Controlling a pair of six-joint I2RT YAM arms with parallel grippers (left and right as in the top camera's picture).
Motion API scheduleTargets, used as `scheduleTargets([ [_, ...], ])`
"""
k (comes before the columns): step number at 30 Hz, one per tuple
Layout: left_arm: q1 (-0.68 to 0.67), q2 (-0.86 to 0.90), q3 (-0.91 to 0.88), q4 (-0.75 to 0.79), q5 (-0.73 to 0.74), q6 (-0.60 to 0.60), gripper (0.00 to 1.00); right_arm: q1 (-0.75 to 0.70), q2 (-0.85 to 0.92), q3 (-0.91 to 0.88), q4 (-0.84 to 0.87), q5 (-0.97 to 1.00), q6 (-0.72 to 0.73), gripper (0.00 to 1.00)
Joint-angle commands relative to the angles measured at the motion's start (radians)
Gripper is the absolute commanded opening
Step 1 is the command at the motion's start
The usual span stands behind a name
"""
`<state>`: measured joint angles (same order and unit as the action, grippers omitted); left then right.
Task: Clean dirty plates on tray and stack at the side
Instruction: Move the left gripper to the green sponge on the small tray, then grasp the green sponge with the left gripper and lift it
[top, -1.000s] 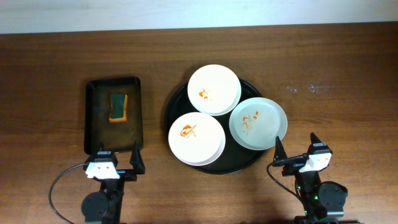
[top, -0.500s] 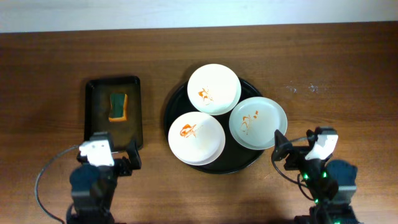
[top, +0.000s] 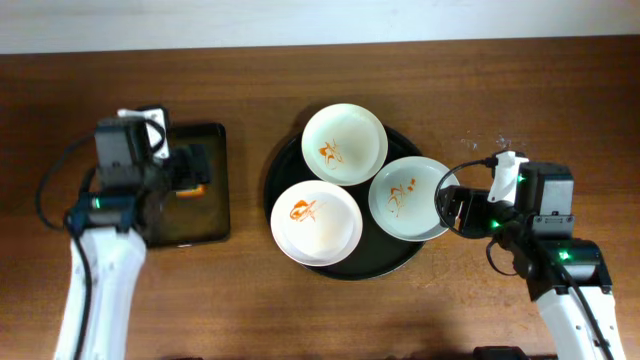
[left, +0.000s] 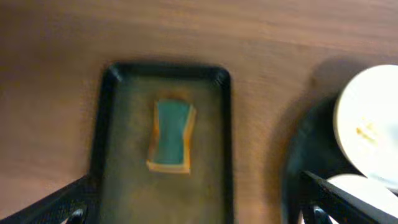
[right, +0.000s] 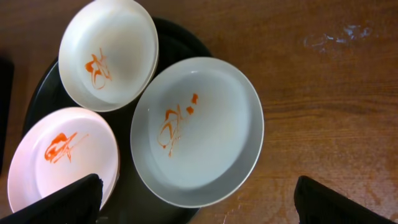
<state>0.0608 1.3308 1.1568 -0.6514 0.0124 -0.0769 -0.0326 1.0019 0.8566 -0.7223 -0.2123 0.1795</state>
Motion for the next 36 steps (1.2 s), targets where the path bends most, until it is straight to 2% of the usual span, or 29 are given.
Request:
scheduleTargets([
  [1,0.034,0.248,0.196,0.013,-0.046,0.119,0.98,0.006,-0.002,0.022,0.004,-0.013,-0.01,0.99],
  [4,0.062,0.465,0.208,0.067,-0.043,0.116,0.83,0.006,-0.002,0.022,0.003,-0.013,-0.01,0.99],
  [7,0.067,0.623,0.207,0.103,-0.042,0.116,0.76,0.006,-0.002,0.022,0.003,-0.013,-0.01,0.99],
  [8,0.067,0.66,0.207,0.114,-0.032,0.116,0.7,0.006,-0.002,0.022,0.003,-0.013,-0.01,0.99],
  [10,0.066,0.702,0.207,0.115,0.005,0.116,0.63,0.006,-0.002,0.022,0.003,-0.013,-0.01,0.99],
  [12,0.066,0.719,0.205,0.113,0.018,0.117,0.54,0.006,-0.002,0.022,0.003,-0.013,-0.01,0.99],
  [13,0.066,0.719,0.206,0.113,0.018,0.117,0.46,0.006,-0.002,0.022,0.003,-0.013,-0.01,0.99],
  [16,0.066,0.718,0.206,0.105,0.018,0.117,0.4,0.006,-0.002,0.022,0.003,-0.013,-0.01,0.99],
  [27,0.066,0.65,0.204,0.034,0.018,0.116,0.41,0.006,-0.001,0.022,0.003,-0.013,-0.01,0.99],
  [28,0.066,0.65,0.204,0.029,0.017,0.116,0.44,0.006,-0.001,0.022,0.003,-0.013,-0.01,0.99],
  [29,0.067,0.65,0.205,0.027,0.018,0.116,0.55,0.006,-0.001,0.022,0.003,-0.013,-0.01,0.99],
  [30,0.067,0.648,0.21,0.02,0.018,0.116,0.57,0.006,-0.001,0.022,0.003,-0.013,-0.01,0.99],
  [33,0.066,0.633,0.226,-0.046,0.018,0.116,0.57,0.006,-0.001,0.022,0.003,-0.013,-0.01,0.99],
  [36,0.066,0.633,0.226,-0.06,0.018,0.116,0.52,0.006,0.0,0.022,0.003,-0.013,-0.01,0.99],
])
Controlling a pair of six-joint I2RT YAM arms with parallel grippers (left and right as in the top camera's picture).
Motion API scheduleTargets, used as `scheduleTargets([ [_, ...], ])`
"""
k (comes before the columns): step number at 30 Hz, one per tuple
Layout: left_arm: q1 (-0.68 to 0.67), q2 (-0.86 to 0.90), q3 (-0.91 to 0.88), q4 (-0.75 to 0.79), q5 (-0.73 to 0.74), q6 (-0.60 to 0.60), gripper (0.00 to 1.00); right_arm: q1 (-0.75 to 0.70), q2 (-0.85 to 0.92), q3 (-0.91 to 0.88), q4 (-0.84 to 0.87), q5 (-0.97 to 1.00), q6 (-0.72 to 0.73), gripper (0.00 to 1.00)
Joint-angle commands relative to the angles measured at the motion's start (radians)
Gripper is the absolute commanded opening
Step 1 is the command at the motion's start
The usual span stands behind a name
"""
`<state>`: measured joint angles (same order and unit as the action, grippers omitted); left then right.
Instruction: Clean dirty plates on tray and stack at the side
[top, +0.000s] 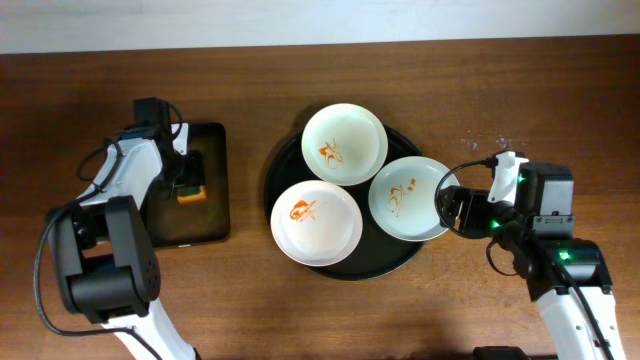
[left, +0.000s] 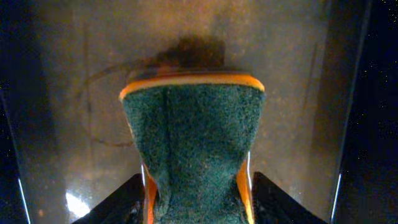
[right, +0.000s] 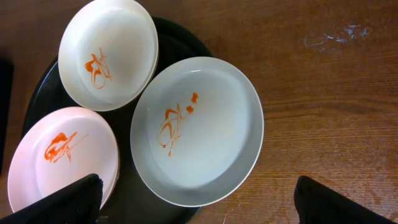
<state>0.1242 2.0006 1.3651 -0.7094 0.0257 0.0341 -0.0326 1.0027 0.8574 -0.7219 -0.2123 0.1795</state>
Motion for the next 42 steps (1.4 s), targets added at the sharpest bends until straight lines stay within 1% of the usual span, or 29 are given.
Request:
scheduleTargets([
  [1,0.003,-0.037,0.018,0.0,0.005,0.005,0.52,0.006,-0.001,0.021,0.003,-0.013,-0.01,0.99],
  [2,0.003,-0.037,0.018,0.002,0.01,0.005,0.48,0.006,-0.001,0.021,0.003,-0.013,-0.01,0.99],
  [3,0.003,-0.037,0.018,0.01,0.03,0.005,0.42,0.006,-0.001,0.021,0.003,-0.013,-0.01,0.99],
  [4,0.003,-0.037,0.017,0.02,0.034,0.005,0.41,0.006,-0.001,0.021,0.003,-0.013,-0.01,0.99],
  [6,0.003,-0.037,0.016,0.024,0.034,0.005,0.25,0.006,-0.001,0.021,0.003,-0.013,-0.01,0.99],
  [8,0.003,-0.037,0.014,0.024,0.034,0.005,0.17,0.006,-0.001,0.021,0.003,-0.013,-0.01,0.99],
  [10,0.003,-0.036,0.01,0.024,0.035,0.005,0.02,0.006,-0.001,0.021,0.003,-0.013,-0.01,0.99],
  [11,0.002,-0.036,0.01,0.024,0.035,0.005,0.01,0.006,-0.001,0.021,0.003,-0.013,-0.01,0.99],
  [14,0.002,-0.055,0.011,0.021,0.051,0.005,0.01,0.006,-0.001,0.021,0.005,-0.013,-0.01,0.99],
  [16,0.002,-0.14,0.015,0.016,0.121,0.005,0.01,0.006,-0.001,0.021,0.031,0.012,-0.01,0.99],
  [17,-0.001,-0.2,0.015,-0.001,0.177,0.005,0.01,0.006,-0.001,0.021,0.067,0.042,-0.01,0.99],
  [19,-0.022,-0.26,0.015,-0.057,0.224,0.005,0.01,0.006,0.005,0.021,0.129,0.112,-0.011,0.99],
  [21,-0.088,-0.295,0.015,-0.123,0.245,0.005,0.01,0.005,0.07,0.021,0.162,0.119,-0.01,0.99],
  [24,-0.147,-0.296,0.015,-0.138,0.245,0.005,0.01,0.005,0.168,0.021,0.162,0.111,-0.01,0.99],
  [27,-0.249,-0.296,0.015,-0.137,0.245,0.005,0.01,0.005,0.275,0.021,0.185,0.108,-0.009,0.99],
  [29,-0.304,-0.296,0.015,-0.137,0.245,0.005,0.01,0.005,0.338,0.021,0.188,0.109,0.042,0.99],
  [30,-0.324,-0.296,0.015,-0.137,0.245,0.005,0.01,0.005,0.377,0.021,0.189,0.109,0.05,0.97],
  [31,-0.344,-0.296,0.015,-0.138,0.245,0.005,0.01,0.003,0.425,0.021,0.19,0.11,0.093,0.92],
  [32,-0.356,-0.296,0.015,-0.138,0.245,0.005,0.0,-0.004,0.469,0.021,0.192,0.103,0.111,0.85],
  [33,-0.369,-0.296,0.015,-0.138,0.245,0.005,0.01,-0.015,0.511,0.021,0.203,0.06,0.111,0.72],
  [34,-0.38,-0.296,0.015,-0.138,0.245,0.005,0.01,-0.028,0.546,0.021,0.212,0.013,0.111,0.65],
  [35,-0.396,-0.296,0.015,-0.138,0.259,0.005,0.01,-0.046,0.576,0.021,0.22,-0.025,0.111,0.54],
  [36,-0.401,-0.296,0.015,-0.137,0.314,0.005,0.01,-0.048,0.577,0.021,0.22,-0.027,0.11,0.45],
  [37,-0.401,-0.296,0.015,-0.13,0.371,0.005,0.01,-0.047,0.576,0.021,0.22,-0.032,0.11,0.39],
  [38,-0.401,-0.296,0.015,-0.114,0.437,0.005,0.01,-0.047,0.576,0.021,0.217,-0.042,0.11,0.36],
  [39,-0.401,-0.296,0.015,-0.107,0.462,0.005,0.0,-0.047,0.576,0.021,0.217,-0.047,0.11,0.32],
  [42,-0.401,-0.296,0.015,-0.106,0.468,0.005,0.01,-0.046,0.576,0.021,0.206,-0.118,0.109,0.19],
])
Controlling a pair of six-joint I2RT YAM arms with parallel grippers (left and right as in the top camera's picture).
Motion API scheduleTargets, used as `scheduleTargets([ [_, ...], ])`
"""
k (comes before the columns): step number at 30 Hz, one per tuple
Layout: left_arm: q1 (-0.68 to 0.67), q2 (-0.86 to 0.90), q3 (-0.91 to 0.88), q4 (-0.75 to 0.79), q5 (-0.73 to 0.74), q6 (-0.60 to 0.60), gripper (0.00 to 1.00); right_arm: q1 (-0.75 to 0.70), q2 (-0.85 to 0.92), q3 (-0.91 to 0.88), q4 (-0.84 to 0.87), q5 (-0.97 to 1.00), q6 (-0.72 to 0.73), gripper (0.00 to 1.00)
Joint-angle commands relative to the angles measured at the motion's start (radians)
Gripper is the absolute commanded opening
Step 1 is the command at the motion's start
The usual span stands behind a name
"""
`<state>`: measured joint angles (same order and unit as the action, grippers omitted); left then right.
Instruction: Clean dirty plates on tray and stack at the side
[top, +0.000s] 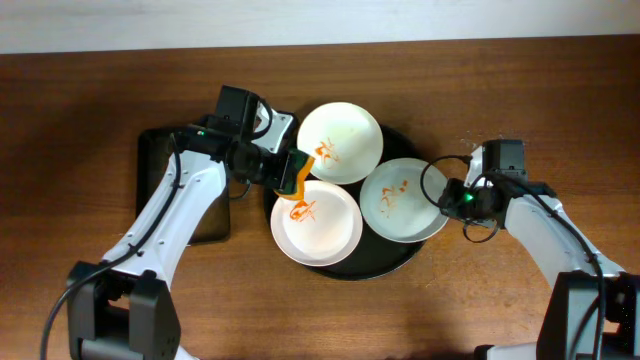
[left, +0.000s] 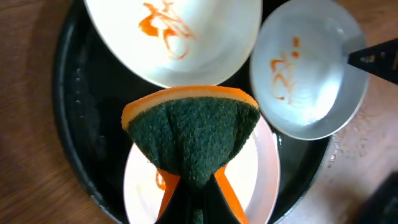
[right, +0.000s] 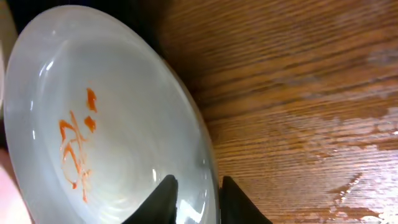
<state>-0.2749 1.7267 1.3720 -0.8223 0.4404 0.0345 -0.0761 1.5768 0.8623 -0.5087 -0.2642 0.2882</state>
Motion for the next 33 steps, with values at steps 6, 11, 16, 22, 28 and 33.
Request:
scheduleTargets([
  [6,-0.124,0.002,0.007,0.149,0.032,-0.055,0.01,-0.002,0.002,0.016,-0.061,-0.106,0.001,0.11],
  [11,-0.317,0.163,0.007,0.386,-0.088,-0.138,0.01,-0.004,0.002,0.016,-0.079,-0.094,0.001,0.04],
  [16,-0.345,0.189,0.007,0.421,-0.108,-0.143,0.01,-0.004,-0.021,0.074,-0.179,0.081,0.002,0.04],
  [22,-0.347,0.19,0.007,0.421,-0.117,-0.143,0.0,-0.003,-0.027,0.097,-0.191,0.008,0.002,0.53],
  [28,-0.322,0.158,0.017,0.327,-0.285,-0.143,0.01,0.001,-0.026,0.097,-0.141,0.002,0.002,0.51],
  [33,-0.22,0.051,0.017,0.243,-0.284,-0.144,0.01,0.117,0.034,0.096,-0.093,0.018,0.002,0.5],
])
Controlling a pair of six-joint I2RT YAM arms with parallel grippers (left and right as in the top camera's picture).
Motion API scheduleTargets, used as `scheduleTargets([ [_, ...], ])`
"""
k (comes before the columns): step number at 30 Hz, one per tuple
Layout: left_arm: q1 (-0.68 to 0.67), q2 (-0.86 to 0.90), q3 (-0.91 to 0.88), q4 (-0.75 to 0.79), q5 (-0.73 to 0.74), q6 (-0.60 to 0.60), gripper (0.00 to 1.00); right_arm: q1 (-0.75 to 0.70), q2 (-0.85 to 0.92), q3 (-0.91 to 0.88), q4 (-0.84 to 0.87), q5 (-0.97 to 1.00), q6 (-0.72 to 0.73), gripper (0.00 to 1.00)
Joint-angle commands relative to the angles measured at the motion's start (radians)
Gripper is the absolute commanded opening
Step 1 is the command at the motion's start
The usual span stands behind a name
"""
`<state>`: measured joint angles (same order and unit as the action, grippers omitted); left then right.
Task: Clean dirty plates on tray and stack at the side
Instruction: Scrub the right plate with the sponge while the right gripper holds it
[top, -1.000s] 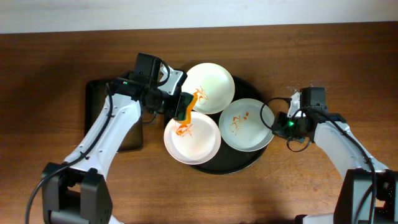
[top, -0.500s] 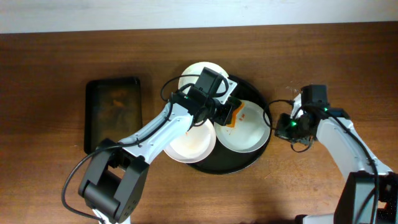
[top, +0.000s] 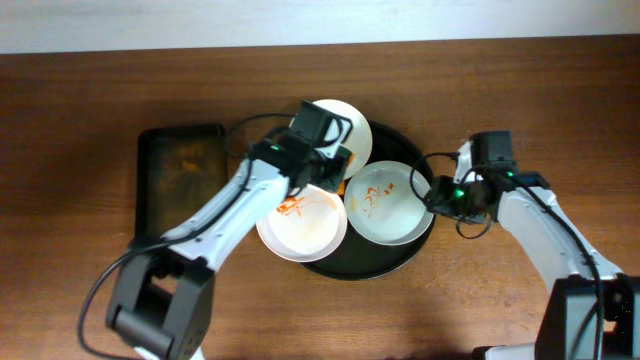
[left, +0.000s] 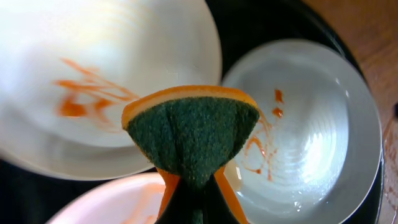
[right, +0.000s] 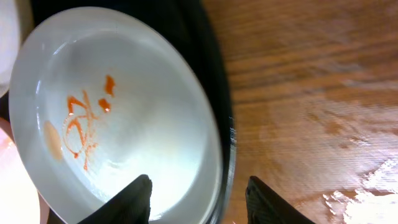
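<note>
Three white plates smeared with orange lie on a round black tray (top: 400, 262): a top plate (top: 345, 118), a pinkish lower-left plate (top: 300, 228) and a right plate (top: 385, 205). My left gripper (top: 335, 172) is shut on a green sponge with orange edges (left: 189, 127), which hangs over the gap between the plates, at the right plate's (left: 311, 143) left rim. My right gripper (right: 202, 202) is open, its fingers (right: 138, 198) astride the right plate's (right: 118, 112) edge and the tray's rim.
A black rectangular tray (top: 180, 190) lies at the left of the brown wooden table (top: 80, 120), with nothing in it. Bare wood lies to the right of the round tray, with a few wet marks.
My left gripper has moved right with the sponge, from over the pinkish plate to the right plate's rim. My right gripper, then pinched on that plate's edge, is now open; the plate sits slightly further left.
At first my left gripper hung open above the sponge in the rectangular tray, my right open beside the right plate. Then the left was down on the sponge. Later it held the sponge over the round tray while the right pinched the plate's rim, and has now let go.
</note>
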<state>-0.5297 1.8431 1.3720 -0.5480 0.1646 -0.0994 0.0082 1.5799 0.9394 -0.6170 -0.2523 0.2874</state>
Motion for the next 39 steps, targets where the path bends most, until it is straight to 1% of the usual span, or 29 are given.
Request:
scheduleTargets([
  [1,0.035,-0.065,0.017,-0.048,-0.009,-0.01,0.01,0.039,0.045,0.019,0.016,0.011,0.003,0.5],
  [6,0.035,-0.065,0.017,-0.059,-0.008,-0.01,0.01,0.039,0.109,0.019,0.016,-0.011,0.003,0.5],
  [7,0.035,-0.065,0.017,-0.059,-0.009,-0.01,0.0,0.039,0.115,0.019,0.019,-0.034,0.003,0.49],
  [8,0.035,-0.065,0.017,-0.058,-0.009,-0.01,0.01,0.038,0.115,0.019,0.019,-0.037,0.003,0.43],
  [9,0.035,-0.065,0.017,-0.059,-0.009,-0.009,0.0,0.038,0.115,0.019,0.019,-0.037,0.003,0.41],
  [11,0.035,-0.065,0.017,-0.059,-0.009,-0.009,0.0,0.038,0.115,0.019,0.022,-0.05,0.002,0.42],
  [12,0.035,-0.065,0.017,-0.059,-0.009,-0.009,0.0,0.039,0.115,0.019,0.022,-0.052,0.003,0.45],
  [14,0.035,-0.065,0.017,-0.06,-0.009,-0.009,0.01,0.039,0.116,0.016,0.016,-0.05,0.003,0.47],
  [16,0.035,-0.065,0.017,-0.059,-0.009,-0.009,0.01,0.039,0.132,0.012,0.024,-0.028,0.037,0.5],
  [19,0.035,-0.065,0.017,-0.06,-0.008,-0.009,0.0,0.071,0.196,0.013,0.053,-0.028,0.037,0.49],
  [21,0.035,-0.065,0.017,-0.059,-0.009,-0.009,0.01,0.079,0.196,0.013,0.072,-0.028,0.037,0.49],
  [22,0.035,-0.065,0.017,-0.059,-0.008,-0.01,0.0,0.079,0.196,0.013,0.072,-0.025,0.037,0.45],
  [24,0.035,-0.065,0.017,-0.06,-0.008,-0.01,0.01,0.079,0.196,0.013,0.072,-0.016,0.037,0.29],
  [26,0.035,-0.065,0.017,-0.06,-0.008,-0.01,0.01,0.079,0.196,0.013,0.075,0.056,0.069,0.15],
  [27,0.035,-0.065,0.017,-0.06,-0.008,-0.01,0.01,0.079,0.196,0.013,0.08,0.07,0.069,0.13],
  [29,0.034,-0.065,0.017,-0.06,-0.008,-0.01,0.01,0.078,0.196,0.013,0.083,0.081,0.069,0.04],
  [32,0.033,-0.065,0.017,-0.059,-0.008,-0.01,0.0,0.075,0.163,0.048,0.027,0.081,0.056,0.04],
  [34,0.026,-0.064,0.017,-0.052,-0.005,-0.01,0.01,0.075,0.117,0.097,-0.053,0.085,0.031,0.04],
  [36,-0.004,-0.059,0.017,-0.028,-0.005,-0.01,0.01,0.075,0.094,0.121,-0.177,0.097,0.032,0.04],
  [38,-0.023,-0.053,0.016,-0.006,-0.004,-0.01,0.0,0.075,0.094,0.12,-0.242,0.109,0.032,0.04],
  [39,-0.042,-0.037,0.016,0.029,0.026,-0.01,0.01,0.075,0.094,0.121,-0.258,0.107,0.032,0.04],
])
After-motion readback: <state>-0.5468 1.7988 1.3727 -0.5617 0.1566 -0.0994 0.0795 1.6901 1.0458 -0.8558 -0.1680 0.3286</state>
